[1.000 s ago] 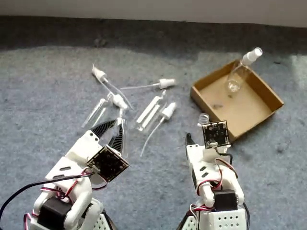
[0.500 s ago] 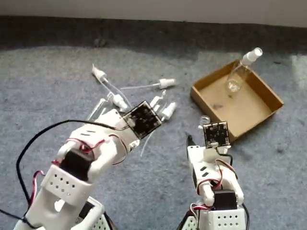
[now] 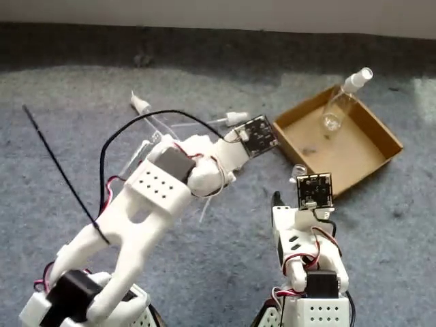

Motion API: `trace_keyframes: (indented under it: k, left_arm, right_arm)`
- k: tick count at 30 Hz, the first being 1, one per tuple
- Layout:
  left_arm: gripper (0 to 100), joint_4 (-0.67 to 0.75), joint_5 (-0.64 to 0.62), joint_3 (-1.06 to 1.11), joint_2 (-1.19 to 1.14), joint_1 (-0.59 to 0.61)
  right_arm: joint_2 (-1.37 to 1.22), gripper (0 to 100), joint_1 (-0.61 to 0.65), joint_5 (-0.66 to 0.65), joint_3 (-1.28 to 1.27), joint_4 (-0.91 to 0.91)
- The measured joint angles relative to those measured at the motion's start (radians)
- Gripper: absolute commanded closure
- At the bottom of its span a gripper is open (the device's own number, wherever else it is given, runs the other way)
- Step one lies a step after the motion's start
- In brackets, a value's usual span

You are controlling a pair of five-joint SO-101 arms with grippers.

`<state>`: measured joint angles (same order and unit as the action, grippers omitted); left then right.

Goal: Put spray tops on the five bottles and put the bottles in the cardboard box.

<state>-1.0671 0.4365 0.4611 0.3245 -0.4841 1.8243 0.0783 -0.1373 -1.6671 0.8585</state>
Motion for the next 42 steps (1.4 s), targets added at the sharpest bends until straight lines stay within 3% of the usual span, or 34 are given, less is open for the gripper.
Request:
trace_keyframes:
  k: [8, 11, 15, 21, 32, 42]
  left_arm:
    - [99, 0.0, 0.0, -0.249, -0.364, -0.029]
    - [95, 0.0, -0.009, -0.345, -0.48, -0.037]
    - [84, 0.0, -0.137, -0.476, -0.605, -0.037]
    - [86, -0.052, -0.282, -0.605, -0.743, -0.035]
    - [85, -0.066, -0.293, -0.772, -0.907, 0.005]
    - [80, -0.081, -0.293, -0.789, -0.913, 0.002]
  right_arm:
    - [0.0, 91.1, 0.0, 0.0, 0.0, 0.0]
    - [0.0, 91.1, 0.0, 0.0, 0.0, 0.0]
    - [0.0, 91.1, 0.0, 0.0, 0.0, 0.0]
    - [0.0, 91.1, 0.0, 0.0, 0.0, 0.0]
    - [0.0, 91.1, 0.0, 0.0, 0.0, 0.0]
    - [0.0, 91.1, 0.0, 0.0, 0.0, 0.0]
